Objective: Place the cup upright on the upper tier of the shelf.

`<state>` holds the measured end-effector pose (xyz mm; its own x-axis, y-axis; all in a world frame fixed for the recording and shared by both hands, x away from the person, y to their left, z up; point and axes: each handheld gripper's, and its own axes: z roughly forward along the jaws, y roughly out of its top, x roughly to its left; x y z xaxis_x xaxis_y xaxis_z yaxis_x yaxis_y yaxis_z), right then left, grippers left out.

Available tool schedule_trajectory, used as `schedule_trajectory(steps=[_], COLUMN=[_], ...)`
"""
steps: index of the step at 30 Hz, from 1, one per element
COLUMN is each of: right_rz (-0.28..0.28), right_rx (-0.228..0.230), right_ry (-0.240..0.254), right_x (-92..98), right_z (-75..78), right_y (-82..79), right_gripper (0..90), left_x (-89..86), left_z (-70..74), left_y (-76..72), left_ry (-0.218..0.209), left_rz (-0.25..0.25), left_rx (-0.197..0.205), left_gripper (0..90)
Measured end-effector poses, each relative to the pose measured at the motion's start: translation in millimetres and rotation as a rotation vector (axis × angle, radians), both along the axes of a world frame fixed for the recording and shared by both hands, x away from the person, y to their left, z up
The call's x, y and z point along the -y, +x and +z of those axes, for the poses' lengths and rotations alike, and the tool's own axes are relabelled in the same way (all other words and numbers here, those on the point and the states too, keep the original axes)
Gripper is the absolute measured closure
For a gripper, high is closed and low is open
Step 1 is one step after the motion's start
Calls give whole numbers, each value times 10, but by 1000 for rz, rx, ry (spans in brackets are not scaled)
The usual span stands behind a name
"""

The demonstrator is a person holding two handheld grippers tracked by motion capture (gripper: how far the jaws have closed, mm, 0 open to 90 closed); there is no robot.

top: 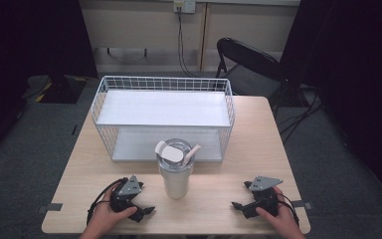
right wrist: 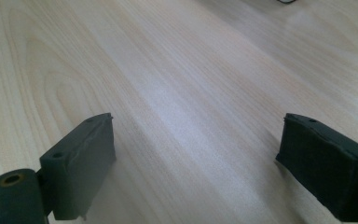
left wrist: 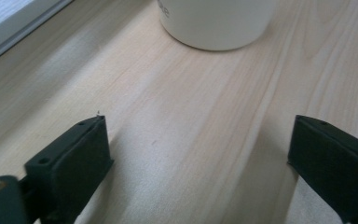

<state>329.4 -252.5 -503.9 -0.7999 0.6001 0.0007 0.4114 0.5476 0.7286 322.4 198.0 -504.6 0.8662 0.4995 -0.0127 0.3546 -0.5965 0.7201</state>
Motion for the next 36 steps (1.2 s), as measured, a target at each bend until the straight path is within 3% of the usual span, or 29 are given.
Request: schedule_trajectory(steps=[4,9,11,12,13,15,17,24,36], right_rz=[1,0,1,0,0,0,1,1,0], right_rx=[0,0,0,0,0,-1,0,0,0], right_ry=[-1,0,0,0,0,0,0,0,0], right_x=[0,1,0,0,0,0,0,1,0], right_z=[0,0,0,0,0,0,0,0,0], right_y=[-1,0,0,0,0,0,0,0,0], right_gripper=[100,100,99,99,99,100,99,99,100], left_x=[34,59,73,85,104,136,170,260,329], left_z=[-2,18,43,57,67,92,113,156,262], left_y=[2,18,21,25,28,45,58,86,138], left_ry=[13,26,13,3,-11,-14,-27,-28,-106], left_rz=[-4,-19,-34,-35,-29,-38,-42,-61,-55], left_rx=[-3,-11,-2,1,-3,-3,-2,-3,15], left_gripper=[0,6,82,187,220,142,181,161,160])
